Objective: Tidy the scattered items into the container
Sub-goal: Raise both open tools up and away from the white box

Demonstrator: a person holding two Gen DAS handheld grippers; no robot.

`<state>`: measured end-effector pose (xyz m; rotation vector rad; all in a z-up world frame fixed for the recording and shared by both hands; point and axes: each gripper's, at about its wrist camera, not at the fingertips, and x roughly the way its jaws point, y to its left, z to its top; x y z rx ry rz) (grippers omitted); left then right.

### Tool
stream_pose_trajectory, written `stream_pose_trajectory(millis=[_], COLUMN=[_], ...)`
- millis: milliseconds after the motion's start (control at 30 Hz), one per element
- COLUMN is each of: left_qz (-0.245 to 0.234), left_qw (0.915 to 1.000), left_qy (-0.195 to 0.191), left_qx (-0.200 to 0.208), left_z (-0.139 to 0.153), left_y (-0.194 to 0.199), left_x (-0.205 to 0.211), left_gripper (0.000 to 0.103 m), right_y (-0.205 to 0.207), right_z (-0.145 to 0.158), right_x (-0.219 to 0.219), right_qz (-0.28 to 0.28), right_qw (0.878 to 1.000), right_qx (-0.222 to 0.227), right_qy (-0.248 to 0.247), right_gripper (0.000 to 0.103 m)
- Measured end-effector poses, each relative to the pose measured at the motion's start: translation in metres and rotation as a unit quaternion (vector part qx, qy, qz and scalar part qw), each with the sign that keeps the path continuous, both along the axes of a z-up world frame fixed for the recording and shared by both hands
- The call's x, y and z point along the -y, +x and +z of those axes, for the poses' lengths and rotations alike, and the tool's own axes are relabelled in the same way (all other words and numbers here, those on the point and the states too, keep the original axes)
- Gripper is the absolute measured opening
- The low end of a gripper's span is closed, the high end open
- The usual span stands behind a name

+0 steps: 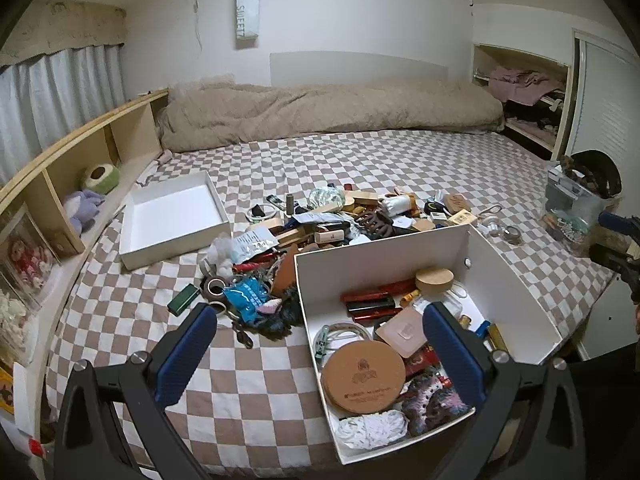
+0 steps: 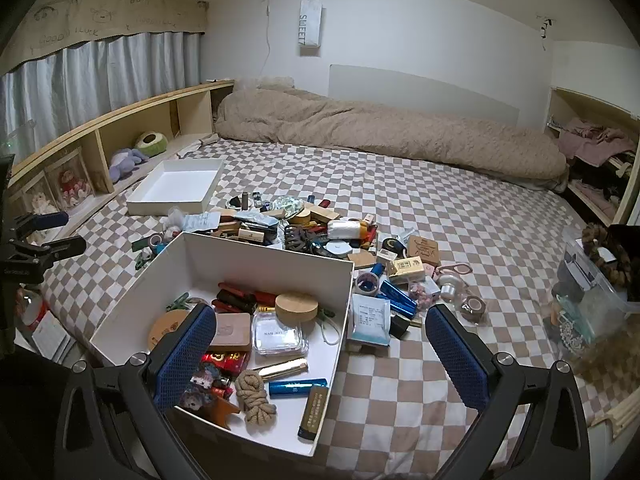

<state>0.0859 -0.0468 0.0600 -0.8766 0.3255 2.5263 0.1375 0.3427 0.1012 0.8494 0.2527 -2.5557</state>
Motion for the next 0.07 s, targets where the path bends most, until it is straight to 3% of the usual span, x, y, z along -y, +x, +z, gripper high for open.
stream_pose_trajectory(millis=[67], left_qz=[-0.002], left_qw=[1.0], left_qy=[0.002], left_qx=[0.006], left_z=[-0.0006], left_y=[-0.0013], left_x=[0.0004], left_gripper=[0.103], right_y=[0.0], right_z=[-0.0001], right_x=[0.0002], right_qz=[0.0], right_qw=[1.0], right_qx=[0.0], right_qy=[0.0], right_gripper=[0.103])
